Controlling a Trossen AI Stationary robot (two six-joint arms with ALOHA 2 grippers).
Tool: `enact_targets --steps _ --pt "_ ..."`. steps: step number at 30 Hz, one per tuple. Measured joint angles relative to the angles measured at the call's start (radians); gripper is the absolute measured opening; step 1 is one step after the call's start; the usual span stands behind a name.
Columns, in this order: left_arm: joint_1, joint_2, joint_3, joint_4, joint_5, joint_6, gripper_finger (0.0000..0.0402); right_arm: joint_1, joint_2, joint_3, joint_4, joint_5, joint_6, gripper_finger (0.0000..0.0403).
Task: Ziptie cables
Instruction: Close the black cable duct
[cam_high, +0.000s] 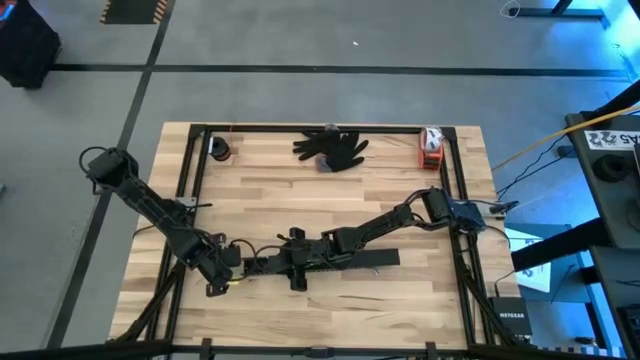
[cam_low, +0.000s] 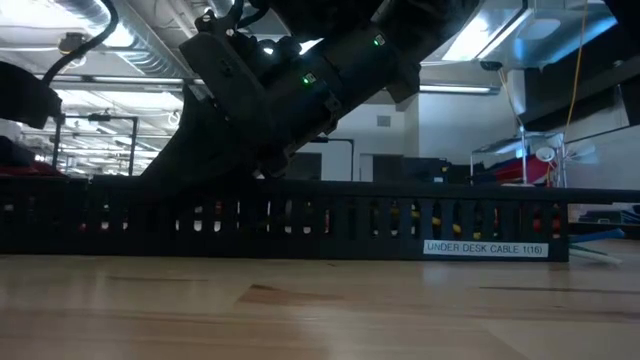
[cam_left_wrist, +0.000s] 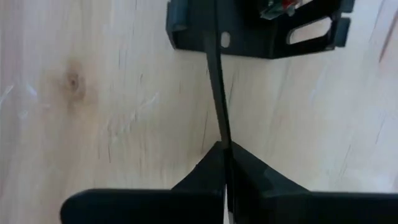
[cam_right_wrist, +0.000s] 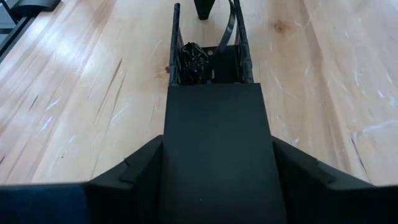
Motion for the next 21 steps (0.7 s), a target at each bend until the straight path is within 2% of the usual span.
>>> enact_targets --steps 7,13,17,21 --pt "0.001 -0.005 0.0 0.031 0.024 -0.048 0.0091 0.0 0.0 0.0 0.0 0.0 0.0 0.023" --pt "0.001 -0.088 0.051 0.006 0.075 -0.051 0.016 0.0 0.0 0.0 0.0 -0.001 0.001 0.023" --pt "-0.011 -0.172 0.112 -0.001 0.07 -0.039 0.0184 0.0 0.0 0.0 0.0 -0.008 0.001 0.023" --pt "-0.014 -0.235 0.16 -0.025 0.049 -0.036 0.0188 -0.001 0.0 0.0 0.0 -0.011 0.001 0.023"
